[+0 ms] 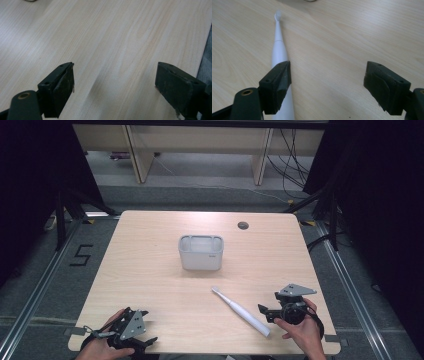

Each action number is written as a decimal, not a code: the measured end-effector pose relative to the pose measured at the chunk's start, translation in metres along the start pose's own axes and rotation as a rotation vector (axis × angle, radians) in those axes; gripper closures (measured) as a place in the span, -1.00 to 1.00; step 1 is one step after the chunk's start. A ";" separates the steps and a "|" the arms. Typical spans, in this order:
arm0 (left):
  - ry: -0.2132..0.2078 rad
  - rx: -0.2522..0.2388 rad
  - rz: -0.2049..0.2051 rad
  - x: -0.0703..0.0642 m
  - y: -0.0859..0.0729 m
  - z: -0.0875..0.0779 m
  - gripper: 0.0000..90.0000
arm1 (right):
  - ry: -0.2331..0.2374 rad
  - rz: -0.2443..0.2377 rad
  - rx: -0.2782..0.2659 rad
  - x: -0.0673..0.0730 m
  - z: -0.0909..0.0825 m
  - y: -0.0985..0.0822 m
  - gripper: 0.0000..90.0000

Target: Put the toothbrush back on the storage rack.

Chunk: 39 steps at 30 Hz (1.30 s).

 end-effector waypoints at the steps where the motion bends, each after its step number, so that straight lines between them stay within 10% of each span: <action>1: 0.000 0.000 0.000 0.000 0.000 0.000 -0.66 | 0.000 0.000 0.000 0.000 0.000 0.000 -0.47; 27: 0.025 0.001 -0.006 0.002 0.000 -0.001 -0.66 | 0.085 -0.136 0.151 0.026 0.025 0.029 -0.03; 39: 0.007 0.001 -0.005 0.001 0.000 0.000 -0.66 | 0.124 -0.181 0.324 0.042 0.038 0.025 0.14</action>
Point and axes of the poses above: each handheld gripper's, and its own axes: z roughly forward along the jaws, y roughly out of its top, x roughly to its left, the point moved 6 cm from there along z, roughly forward along the jaws, and after that the axes turned 3 degrees about y, right-handed, at the moved point
